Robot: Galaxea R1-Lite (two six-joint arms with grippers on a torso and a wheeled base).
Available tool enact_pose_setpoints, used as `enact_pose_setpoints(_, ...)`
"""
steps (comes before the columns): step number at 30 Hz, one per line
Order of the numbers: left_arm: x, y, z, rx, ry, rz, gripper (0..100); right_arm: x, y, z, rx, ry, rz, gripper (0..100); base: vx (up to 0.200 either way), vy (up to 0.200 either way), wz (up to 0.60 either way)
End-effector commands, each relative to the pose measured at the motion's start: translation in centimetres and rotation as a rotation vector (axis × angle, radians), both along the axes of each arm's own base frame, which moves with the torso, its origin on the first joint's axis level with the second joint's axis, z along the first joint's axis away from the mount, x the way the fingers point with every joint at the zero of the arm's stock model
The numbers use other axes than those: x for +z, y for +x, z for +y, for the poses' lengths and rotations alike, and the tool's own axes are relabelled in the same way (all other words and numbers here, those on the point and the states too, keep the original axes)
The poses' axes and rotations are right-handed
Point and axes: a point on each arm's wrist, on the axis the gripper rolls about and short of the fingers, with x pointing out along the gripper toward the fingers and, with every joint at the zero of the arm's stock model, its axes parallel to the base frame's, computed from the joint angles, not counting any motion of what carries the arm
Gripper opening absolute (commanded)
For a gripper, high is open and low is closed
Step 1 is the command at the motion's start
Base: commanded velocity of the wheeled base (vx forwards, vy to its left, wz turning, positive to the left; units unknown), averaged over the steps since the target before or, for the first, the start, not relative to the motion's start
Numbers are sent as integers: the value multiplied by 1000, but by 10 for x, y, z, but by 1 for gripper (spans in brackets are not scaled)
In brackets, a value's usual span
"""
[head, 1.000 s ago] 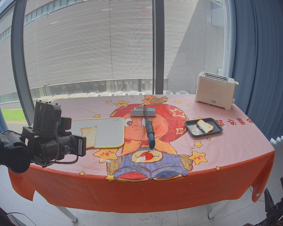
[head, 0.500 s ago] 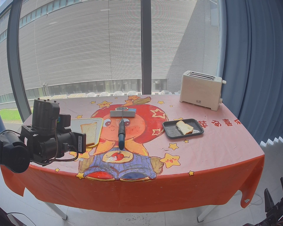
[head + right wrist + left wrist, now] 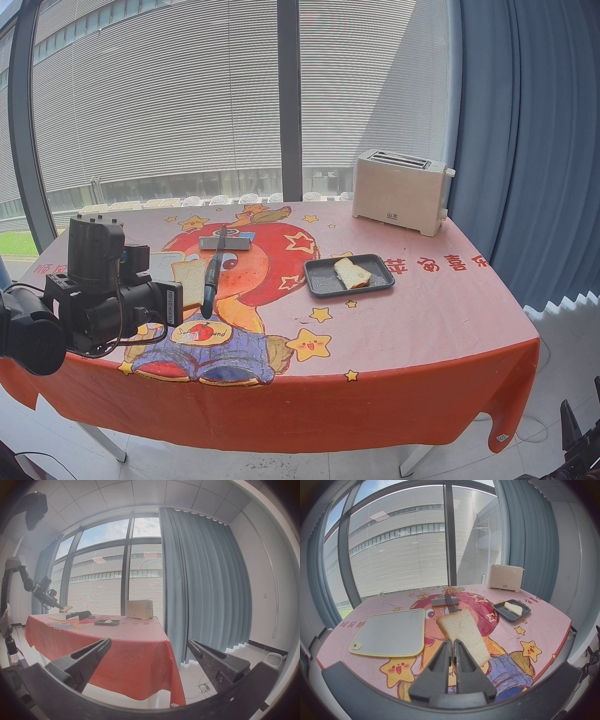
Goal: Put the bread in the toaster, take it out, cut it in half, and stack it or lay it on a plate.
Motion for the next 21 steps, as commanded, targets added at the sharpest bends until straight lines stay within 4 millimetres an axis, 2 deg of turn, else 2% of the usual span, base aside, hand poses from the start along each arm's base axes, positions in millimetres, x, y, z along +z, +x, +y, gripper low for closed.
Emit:
enact_pose_setpoints(1,-1,0,0,2,3,4,0,-4,0,0,1,0,-3,100,0,0,0)
enact_pose_setpoints(21,-1,2,-2,4,3,4,0,-4,0,0,-1,0,-1,100,0,0,0)
